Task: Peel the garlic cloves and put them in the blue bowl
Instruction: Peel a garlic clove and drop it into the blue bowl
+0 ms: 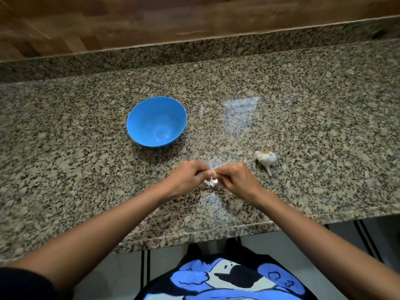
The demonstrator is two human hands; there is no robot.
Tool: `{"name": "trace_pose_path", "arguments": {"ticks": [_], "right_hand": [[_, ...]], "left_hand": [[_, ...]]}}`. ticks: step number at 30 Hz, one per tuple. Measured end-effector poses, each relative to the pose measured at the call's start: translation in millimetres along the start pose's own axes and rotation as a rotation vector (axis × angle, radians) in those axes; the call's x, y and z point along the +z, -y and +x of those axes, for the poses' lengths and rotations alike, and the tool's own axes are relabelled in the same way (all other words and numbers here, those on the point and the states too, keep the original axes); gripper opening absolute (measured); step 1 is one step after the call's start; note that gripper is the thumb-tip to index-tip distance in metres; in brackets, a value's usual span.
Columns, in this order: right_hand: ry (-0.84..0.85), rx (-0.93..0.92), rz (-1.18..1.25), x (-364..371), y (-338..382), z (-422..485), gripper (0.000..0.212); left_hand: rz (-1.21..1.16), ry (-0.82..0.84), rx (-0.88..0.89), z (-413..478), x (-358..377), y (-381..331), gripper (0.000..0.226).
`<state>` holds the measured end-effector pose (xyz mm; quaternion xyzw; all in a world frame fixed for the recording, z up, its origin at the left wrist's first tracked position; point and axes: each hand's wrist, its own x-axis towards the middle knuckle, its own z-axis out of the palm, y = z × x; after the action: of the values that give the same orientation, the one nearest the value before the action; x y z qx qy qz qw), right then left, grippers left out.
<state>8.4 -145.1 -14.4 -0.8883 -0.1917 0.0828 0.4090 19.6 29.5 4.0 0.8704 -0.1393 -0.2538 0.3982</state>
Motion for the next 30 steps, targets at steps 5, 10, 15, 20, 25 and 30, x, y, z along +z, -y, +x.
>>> {"name": "trace_pose_path", "arguments": {"ticks": [5, 10, 15, 20, 25, 30], "right_hand": [[0.017, -0.110, -0.129, -6.2, -6.5, 6.2, 0.029], [0.093, 0.095, 0.153, -13.5, -4.7, 11.4, 0.026], [0.299, 0.502, 1.009, -9.6, -4.4, 4.9, 0.023], [0.223, 0.515, 0.922, -8.5, -1.6, 5.6, 0.019], [0.050, -0.034, -0.087, -17.3, -16.1, 16.6, 0.017], [0.122, 0.278, 0.388, -11.5, -11.5, 14.8, 0.022]], "left_hand": [[-0.693, 0.073, -0.256, -0.1, 5.8, 0.8, 0.025], [-0.581, -0.073, -0.154, 2.2, 15.3, 6.4, 0.025], [0.283, -0.384, 0.557, 7.9, 14.6, 30.7, 0.025], [0.182, -0.380, 0.422, 15.3, 19.3, 29.7, 0.022], [-1.080, -0.016, -0.379, 13.6, 21.0, 5.2, 0.024], [-0.435, -0.289, -0.068, 7.9, 34.0, 12.3, 0.024]]}}
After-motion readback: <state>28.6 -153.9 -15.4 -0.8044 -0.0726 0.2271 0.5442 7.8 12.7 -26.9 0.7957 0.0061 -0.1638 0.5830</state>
